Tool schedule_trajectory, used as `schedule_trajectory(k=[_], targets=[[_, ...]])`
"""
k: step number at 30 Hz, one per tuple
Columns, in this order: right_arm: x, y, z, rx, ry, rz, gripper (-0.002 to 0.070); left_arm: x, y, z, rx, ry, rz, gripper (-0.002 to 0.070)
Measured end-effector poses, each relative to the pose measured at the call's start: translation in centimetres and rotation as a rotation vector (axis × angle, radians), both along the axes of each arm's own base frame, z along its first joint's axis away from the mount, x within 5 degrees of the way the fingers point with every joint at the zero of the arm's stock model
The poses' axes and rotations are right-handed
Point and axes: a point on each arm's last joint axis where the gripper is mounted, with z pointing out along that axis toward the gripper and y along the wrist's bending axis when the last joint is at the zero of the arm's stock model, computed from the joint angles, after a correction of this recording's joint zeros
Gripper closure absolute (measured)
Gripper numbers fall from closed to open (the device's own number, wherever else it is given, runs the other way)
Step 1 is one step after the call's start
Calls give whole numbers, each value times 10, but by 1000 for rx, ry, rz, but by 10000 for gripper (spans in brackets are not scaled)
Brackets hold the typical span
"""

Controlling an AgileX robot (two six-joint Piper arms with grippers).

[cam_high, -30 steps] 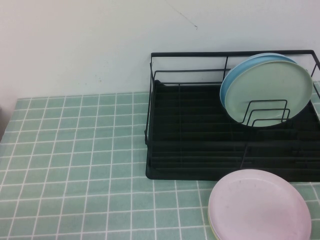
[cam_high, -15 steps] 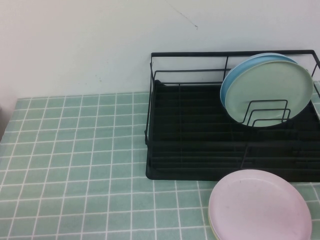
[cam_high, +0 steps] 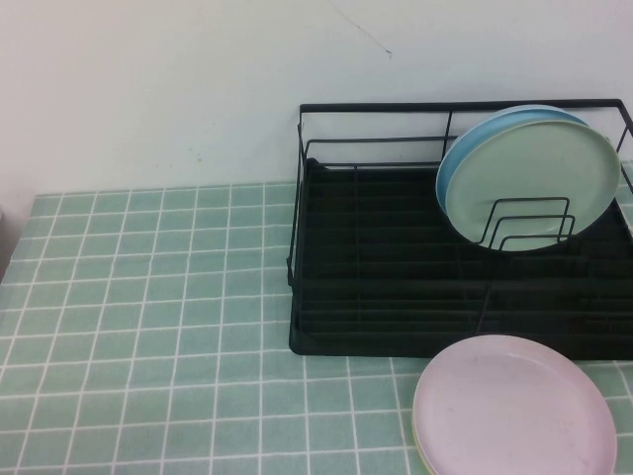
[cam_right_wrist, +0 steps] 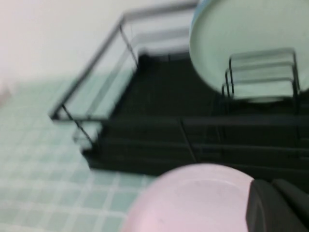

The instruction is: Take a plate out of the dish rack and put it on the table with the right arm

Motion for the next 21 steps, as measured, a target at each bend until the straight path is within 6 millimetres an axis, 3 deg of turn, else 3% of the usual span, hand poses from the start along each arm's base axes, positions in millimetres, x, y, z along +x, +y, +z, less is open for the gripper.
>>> schedule_trajectory(k=[5, 12, 15, 21], targets=[[57, -1, 26, -168, 116, 125, 678, 0, 0, 0, 0, 0, 0, 678], [143, -5, 69, -362, 56, 257, 666, 0, 0, 0, 0, 0, 0, 678], [179, -6, 80, -454, 36, 336, 620, 0, 0, 0, 0, 0, 0, 678], [248, -10, 82, -631, 39, 498, 482, 0, 0, 0, 0, 0, 0, 678]])
